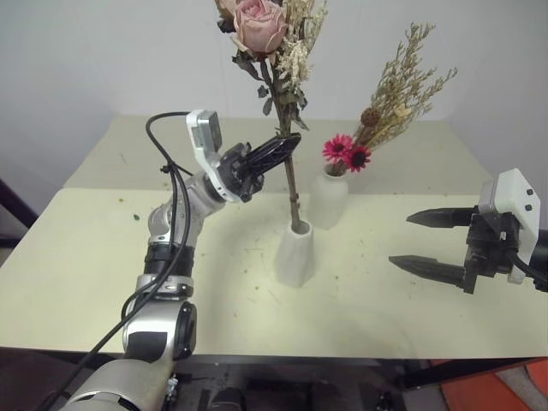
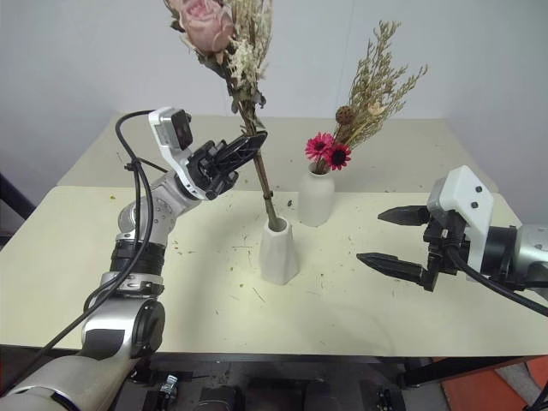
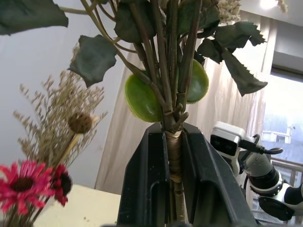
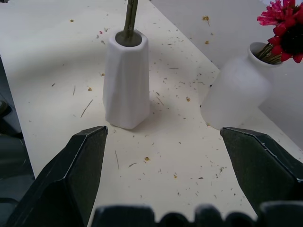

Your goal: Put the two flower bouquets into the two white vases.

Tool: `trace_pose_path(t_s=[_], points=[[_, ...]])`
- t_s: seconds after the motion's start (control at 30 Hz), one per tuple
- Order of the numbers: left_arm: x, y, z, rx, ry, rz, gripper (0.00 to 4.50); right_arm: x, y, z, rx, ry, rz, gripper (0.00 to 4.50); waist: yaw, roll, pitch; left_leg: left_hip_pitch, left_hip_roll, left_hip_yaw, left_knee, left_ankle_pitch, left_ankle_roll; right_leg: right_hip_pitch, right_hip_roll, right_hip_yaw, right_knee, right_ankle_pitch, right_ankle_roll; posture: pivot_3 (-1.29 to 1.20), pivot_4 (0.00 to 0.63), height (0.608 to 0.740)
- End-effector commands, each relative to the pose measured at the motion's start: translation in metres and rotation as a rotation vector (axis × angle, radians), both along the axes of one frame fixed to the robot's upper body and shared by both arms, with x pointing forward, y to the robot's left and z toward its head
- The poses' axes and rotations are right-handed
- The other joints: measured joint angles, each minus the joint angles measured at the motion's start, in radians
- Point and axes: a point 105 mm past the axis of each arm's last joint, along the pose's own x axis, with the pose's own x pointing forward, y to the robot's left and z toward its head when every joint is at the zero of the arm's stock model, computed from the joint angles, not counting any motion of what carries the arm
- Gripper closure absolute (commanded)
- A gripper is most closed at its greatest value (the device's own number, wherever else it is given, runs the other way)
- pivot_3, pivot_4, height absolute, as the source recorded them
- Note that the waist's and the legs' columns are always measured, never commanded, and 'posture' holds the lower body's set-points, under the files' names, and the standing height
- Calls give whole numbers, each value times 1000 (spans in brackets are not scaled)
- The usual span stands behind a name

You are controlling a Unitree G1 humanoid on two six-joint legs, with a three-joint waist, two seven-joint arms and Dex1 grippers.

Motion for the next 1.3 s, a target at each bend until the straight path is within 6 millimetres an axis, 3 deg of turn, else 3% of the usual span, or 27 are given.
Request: trace_pose_path(t_s=[0.03,0.8,1.1,1.3], points=[[-3,-6,10,7,-68,-13,4379,-4,1,11,-9,-65,-2,0,0,0,0,0,0,0,0,0,0,0,0,0,0,0,0,0,150,740],[-4,-23,-13,88,-75,-46,4379,-2,0,10,-9,-81,-31,0,0,0,0,0,0,0,0,0,0,0,0,0,0,0,0,0,150,740],[-9,-30,-36,198,-108,-52,4379,0,0,10,-7,-88,-36,0,1,0,0,0,0,0,0,0,0,1,0,0,0,0,0,0,150,740],[-6,-31,-41,193,-87,-38,4379,1,0,11,-3,-94,-35,0,1,0,0,1,0,0,0,0,0,1,0,0,0,0,0,0,150,740]])
